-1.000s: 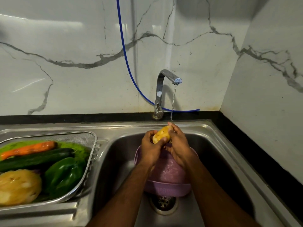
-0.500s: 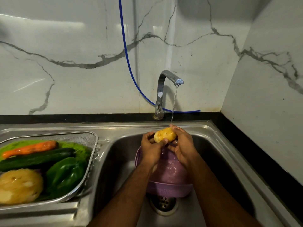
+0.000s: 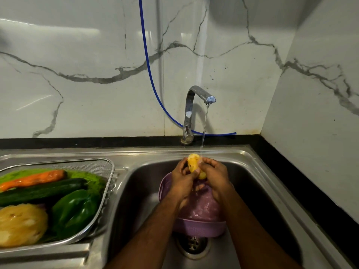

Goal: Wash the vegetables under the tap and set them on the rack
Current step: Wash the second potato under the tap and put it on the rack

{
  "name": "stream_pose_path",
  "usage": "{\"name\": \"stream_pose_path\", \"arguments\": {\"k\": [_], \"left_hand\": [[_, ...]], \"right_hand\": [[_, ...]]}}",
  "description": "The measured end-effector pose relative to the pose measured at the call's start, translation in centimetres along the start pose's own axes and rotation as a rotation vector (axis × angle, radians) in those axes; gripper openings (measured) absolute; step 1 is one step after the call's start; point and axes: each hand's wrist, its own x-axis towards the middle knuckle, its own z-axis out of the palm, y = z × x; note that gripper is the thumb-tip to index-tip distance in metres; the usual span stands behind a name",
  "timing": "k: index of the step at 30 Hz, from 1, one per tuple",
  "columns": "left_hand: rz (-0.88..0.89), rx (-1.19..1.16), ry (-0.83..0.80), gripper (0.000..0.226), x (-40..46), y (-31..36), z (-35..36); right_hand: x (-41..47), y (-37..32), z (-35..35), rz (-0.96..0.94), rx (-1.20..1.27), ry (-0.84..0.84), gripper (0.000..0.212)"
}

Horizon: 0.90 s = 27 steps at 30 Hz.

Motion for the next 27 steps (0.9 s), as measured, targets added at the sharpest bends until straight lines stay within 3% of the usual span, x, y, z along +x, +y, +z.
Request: {"name": "stream_pose_path", "arguments": {"k": [5, 8, 13, 19, 22, 27], "left_hand": [[-0.050, 0.017, -0.044, 0.042, -0.8, 0.4, 0.8], [-0.101, -0.004, -0.072, 0.042, -1.1, 0.9, 1.0], [-0.122, 0.008, -0.070, 0.048, -0.6, 1.3, 0.0], [-0.131, 0.065, -0.135, 0.051, -0.5, 1.1, -0.1], [-0.140, 0.035, -0.130, 0.050, -0.4, 1.0, 0.2], [-0.154, 0.013, -0.059, 0.035, -0.1, 0.9, -0.2]], "right_hand": [[0.4, 0.0, -0.2, -0.021, -0.067, 0.092, 0.004], [0.4, -0.3, 0.2, -0.008, -0.091, -0.005, 0.023], [0.4, -0.1, 0.4, 0.083, 0.078, -0.230, 0.040], [0.5, 0.0, 0.5, -0.014, -0.066, -0.013, 0.013], [0.7, -0.3, 0.5, 0.067, 0.053, -0.036, 0.027], [0.5, 0.0, 0.6, 0.138, 0.128, -0.137, 0.033]]}}
